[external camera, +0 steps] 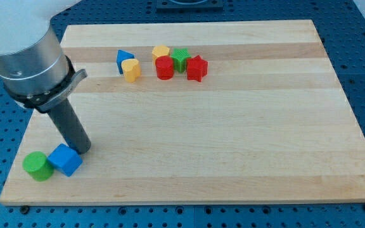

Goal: Slide the red star closer to green circle and blue cube

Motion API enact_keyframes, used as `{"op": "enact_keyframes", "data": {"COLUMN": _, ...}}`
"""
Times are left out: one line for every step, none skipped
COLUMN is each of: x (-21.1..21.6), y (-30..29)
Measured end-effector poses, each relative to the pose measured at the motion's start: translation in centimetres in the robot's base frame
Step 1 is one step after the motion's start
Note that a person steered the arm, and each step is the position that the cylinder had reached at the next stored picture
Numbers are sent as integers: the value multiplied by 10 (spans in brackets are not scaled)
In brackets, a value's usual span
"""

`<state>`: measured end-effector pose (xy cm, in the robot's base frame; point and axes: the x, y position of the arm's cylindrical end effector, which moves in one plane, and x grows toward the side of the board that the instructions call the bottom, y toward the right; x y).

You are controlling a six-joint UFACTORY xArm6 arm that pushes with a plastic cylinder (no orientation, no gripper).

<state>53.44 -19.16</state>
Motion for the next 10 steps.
{"op": "enact_keyframes", "data": {"x": 0, "y": 2}}
{"op": "enact_keyframes", "data": {"x": 1, "y": 15}}
{"op": "enact_keyframes", "data": {"x": 4, "y": 21}}
{"op": "enact_keyframes", "data": {"x": 0, "y": 56}}
{"op": "enact_keyframes", "data": {"x": -17, "y": 101}}
{"op": "enact_keyframes", "data": {"x": -48, "y": 191}}
{"op": "enact_keyframes", "data": {"x": -98, "y": 273}}
{"op": "enact_keyframes", "data": {"x": -153, "y": 317}}
{"op": "enact_keyframes", "data": {"x": -198, "y": 295}}
{"op": "enact_keyframes", "data": {"x": -214, "y": 264}}
